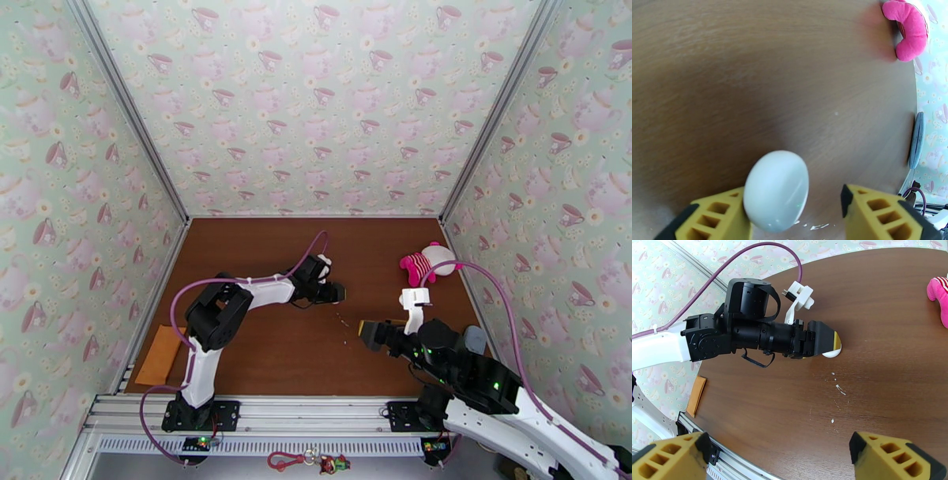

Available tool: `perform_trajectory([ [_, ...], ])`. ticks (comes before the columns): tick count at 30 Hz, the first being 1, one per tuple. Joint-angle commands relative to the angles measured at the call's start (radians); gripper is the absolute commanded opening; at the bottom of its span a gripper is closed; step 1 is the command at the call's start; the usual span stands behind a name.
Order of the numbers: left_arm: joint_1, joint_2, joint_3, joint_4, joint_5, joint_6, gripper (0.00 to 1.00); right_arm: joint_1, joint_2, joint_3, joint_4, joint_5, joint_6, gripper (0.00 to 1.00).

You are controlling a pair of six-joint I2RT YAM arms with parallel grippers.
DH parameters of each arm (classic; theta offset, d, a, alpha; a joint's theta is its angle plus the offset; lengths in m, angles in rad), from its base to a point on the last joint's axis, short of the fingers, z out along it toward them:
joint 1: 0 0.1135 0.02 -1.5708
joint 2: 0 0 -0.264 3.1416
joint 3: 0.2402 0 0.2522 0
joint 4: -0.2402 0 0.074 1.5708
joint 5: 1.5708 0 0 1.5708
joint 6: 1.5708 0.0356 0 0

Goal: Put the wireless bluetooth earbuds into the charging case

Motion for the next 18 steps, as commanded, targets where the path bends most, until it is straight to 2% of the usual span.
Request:
perform_trajectory([
  [1, 0.018, 0.028, 0.013, -0.082, -0.073, 0.018, 0.63, -0.004, 0.000, 0.018, -0.001, -0.013, 0.011, 0.99],
  [6, 0.018, 0.024, 0.035, -0.119, -0.093, 0.037, 0.67, -0.004, -0.002, 0.016, 0.005, -0.015, 0.009, 0.99],
  [8, 0.018, 0.022, 0.045, -0.134, -0.103, 0.042, 0.73, -0.005, -0.002, 0.016, 0.006, -0.015, 0.008, 0.99],
  [13, 0.018, 0.018, 0.074, -0.178, -0.115, 0.061, 0.75, -0.005, -0.003, 0.020, 0.001, -0.017, 0.009, 0.99],
  [18, 0.024, -0.001, 0.122, -0.236, -0.177, 0.088, 0.77, -0.005, -0.008, 0.023, -0.007, -0.014, 0.012, 0.99],
])
